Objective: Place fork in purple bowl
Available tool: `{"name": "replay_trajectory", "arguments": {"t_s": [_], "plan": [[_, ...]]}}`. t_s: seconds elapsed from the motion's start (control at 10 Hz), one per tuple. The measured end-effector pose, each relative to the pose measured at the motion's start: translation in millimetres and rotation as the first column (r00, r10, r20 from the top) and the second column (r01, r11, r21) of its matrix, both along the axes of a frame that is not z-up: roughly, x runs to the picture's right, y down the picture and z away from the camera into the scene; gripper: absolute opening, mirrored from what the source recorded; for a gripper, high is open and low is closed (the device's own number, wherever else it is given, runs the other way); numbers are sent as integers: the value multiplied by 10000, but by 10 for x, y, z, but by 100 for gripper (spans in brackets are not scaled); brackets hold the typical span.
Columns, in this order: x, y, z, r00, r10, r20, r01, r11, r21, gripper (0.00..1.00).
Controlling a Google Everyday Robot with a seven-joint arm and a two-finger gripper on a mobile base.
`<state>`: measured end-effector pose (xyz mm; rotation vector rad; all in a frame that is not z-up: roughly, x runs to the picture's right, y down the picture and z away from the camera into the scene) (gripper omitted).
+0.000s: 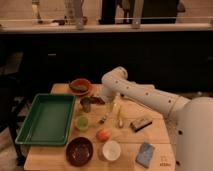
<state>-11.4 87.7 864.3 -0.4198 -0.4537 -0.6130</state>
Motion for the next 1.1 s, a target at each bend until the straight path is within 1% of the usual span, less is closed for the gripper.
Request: {"name": "replay_trajectory", "arguments": {"t_s": [0.2, 0.5, 0.6, 0.9, 1.1], "plan": [[-20, 61, 52, 9999, 51, 159, -53, 9999, 123, 80], [-22, 161, 160, 9992, -177, 371, 175, 9998, 46, 80], [-5, 177, 189, 9991, -200, 373, 202, 9998, -29, 80], [-11, 267, 314, 9982, -502, 335, 517, 9975, -473, 80], [-38, 317, 366, 9968, -726, 334, 745, 9955, -583, 80]]}}
